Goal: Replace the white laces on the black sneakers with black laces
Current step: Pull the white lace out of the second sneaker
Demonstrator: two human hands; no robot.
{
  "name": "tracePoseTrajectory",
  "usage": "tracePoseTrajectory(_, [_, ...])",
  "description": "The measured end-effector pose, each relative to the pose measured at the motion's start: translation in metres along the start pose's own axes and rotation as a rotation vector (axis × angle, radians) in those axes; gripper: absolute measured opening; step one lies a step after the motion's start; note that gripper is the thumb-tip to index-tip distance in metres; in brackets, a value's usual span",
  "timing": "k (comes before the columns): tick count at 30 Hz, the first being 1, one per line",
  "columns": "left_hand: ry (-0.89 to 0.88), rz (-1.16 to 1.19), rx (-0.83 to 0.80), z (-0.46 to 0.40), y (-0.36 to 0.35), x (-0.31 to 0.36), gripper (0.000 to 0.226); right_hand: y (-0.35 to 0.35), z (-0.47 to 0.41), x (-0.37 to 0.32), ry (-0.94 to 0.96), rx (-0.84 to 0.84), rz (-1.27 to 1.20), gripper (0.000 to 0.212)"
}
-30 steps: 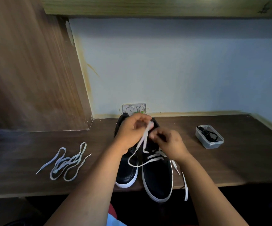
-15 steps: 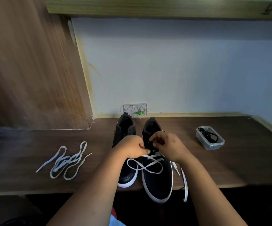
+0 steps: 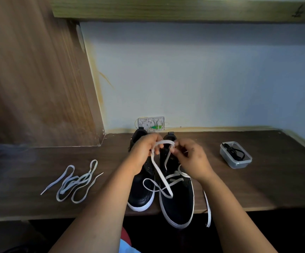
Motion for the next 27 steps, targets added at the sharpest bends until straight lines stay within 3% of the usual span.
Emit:
tracePoseTrajectory(2, [0.028,-0.274,-0.110,0.002,-0.013,-0.010,0.028,0.010,-0.002,-0.009,-0.005,0.029,-0.222,0.019])
tracePoseTrajectory(4, [0.094,-0.175,-0.229,0.008,-0.029,-0.018,0.020,0.015,-0.003,-0.019,0.007,0.013,-0.313,0.026])
tracePoseTrajectory(6, [0.090,0.041,-0.271,0.010,-0.036,-0.010,0.025,0.017,-0.003,-0.019,-0.006,-0.008,-0.199,0.024])
tracePoseTrajectory(8, [0.080,0.219,-0.074,0.004,-0.014,0.000,0.034,0.014,0.000,0.000,-0.111,-0.095,0.024,0.016])
tracePoseTrajectory(10, [0.095,0.116,0.290,0.005,0.032,-0.001,0.035,0.001,0.010,0.029,-0.257,-0.307,0.278,0.017])
tracePoseTrajectory(12, [0.133,-0.381,0.655,0.018,0.083,0.001,0.030,-0.012,0.026,0.053,-0.357,-0.520,0.507,0.028])
tracePoseTrajectory(14, [0.232,-0.861,0.748,0.025,0.104,0.003,0.021,-0.018,0.032,0.060,-0.401,-0.591,0.589,0.023])
tracePoseTrajectory(16, [0.258,-1.041,0.657,0.019,0.099,-0.001,0.033,-0.015,0.029,0.057,-0.383,-0.588,0.606,0.023])
tracePoseTrajectory(18, [0.093,-1.083,0.524,0.007,0.072,0.005,0.047,-0.010,0.023,0.050,-0.350,-0.533,0.523,0.025])
tracePoseTrajectory(20, [-0.114,-0.977,0.252,-0.001,0.024,0.010,0.053,0.001,0.015,0.035,-0.353,-0.373,0.237,0.026])
tracePoseTrajectory(23, [-0.088,-0.640,-0.185,0.003,-0.046,-0.008,0.044,0.008,0.009,0.008,-0.369,-0.195,-0.434,0.024])
tracePoseTrajectory(25, [-0.045,-0.449,-0.197,0.006,-0.058,-0.011,0.014,0.008,0.007,-0.010,-0.347,-0.170,-0.804,0.020])
tracePoseTrajectory(27, [0.008,-0.127,-0.054,0.003,-0.042,-0.007,0.008,0.018,0.005,-0.012,-0.319,-0.081,-0.896,0.013])
Point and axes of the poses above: each hand's wrist, its own z-axis away from the middle knuckle, its own y-axis out of the back of the hand, x = y × z, the point moved 10 cm from there along -z, towards the middle knuckle, and after that the axes turned 1 degree about -y, right-handed, at the moved point
